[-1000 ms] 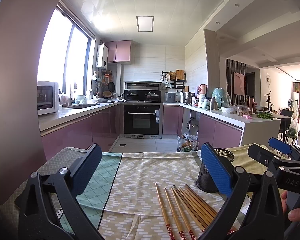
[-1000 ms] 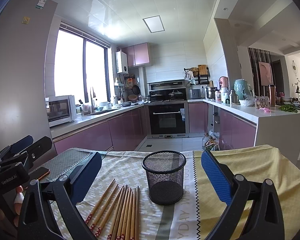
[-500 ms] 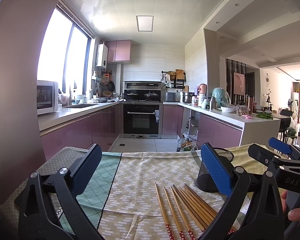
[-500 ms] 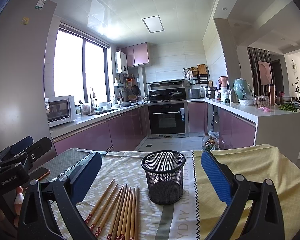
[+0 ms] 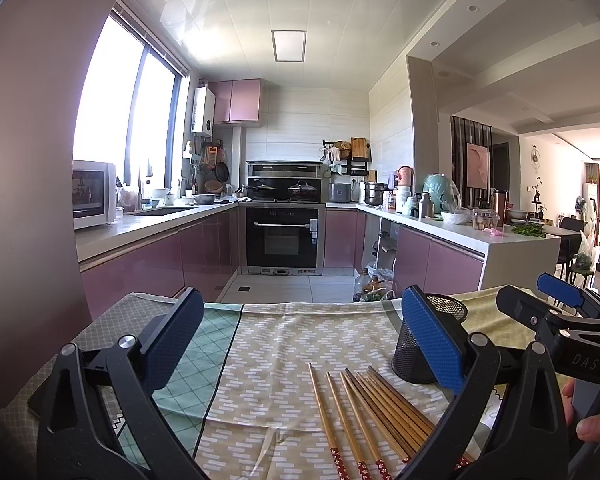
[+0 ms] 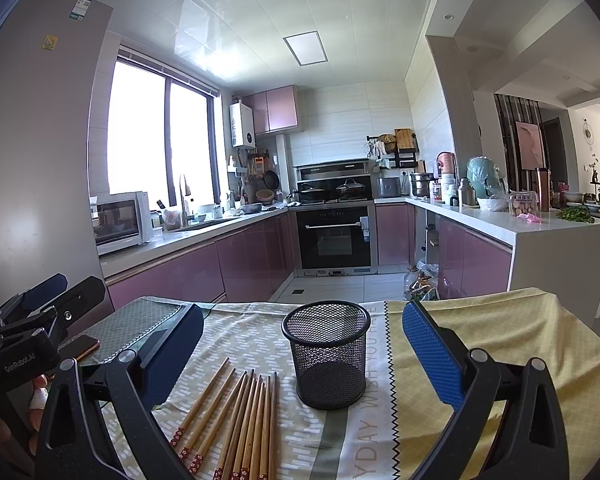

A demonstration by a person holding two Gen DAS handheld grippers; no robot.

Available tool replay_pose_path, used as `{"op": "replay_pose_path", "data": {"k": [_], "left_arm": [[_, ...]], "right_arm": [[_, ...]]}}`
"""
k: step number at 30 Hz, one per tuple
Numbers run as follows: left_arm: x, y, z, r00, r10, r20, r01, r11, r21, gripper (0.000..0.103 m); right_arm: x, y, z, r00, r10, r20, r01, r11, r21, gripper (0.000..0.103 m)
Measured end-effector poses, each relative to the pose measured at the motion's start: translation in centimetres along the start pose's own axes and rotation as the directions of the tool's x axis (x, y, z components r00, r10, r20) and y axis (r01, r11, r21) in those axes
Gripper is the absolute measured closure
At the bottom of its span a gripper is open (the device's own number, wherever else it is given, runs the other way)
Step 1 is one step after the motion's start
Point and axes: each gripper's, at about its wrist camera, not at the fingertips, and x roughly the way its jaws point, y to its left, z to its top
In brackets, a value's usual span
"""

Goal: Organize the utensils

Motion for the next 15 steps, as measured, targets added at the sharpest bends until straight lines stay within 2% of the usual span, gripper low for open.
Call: {"op": "replay_pose_path", "data": {"k": [15], "left_arm": [[-0.12, -0.03, -0.09, 1.000, -0.002, -0.004, 0.002, 1.000, 0.000, 0.005]], "right_arm": [[0.06, -0.03, -0.03, 1.000, 0.000, -0.002, 0.000, 1.000, 0.001, 0.007]]}}
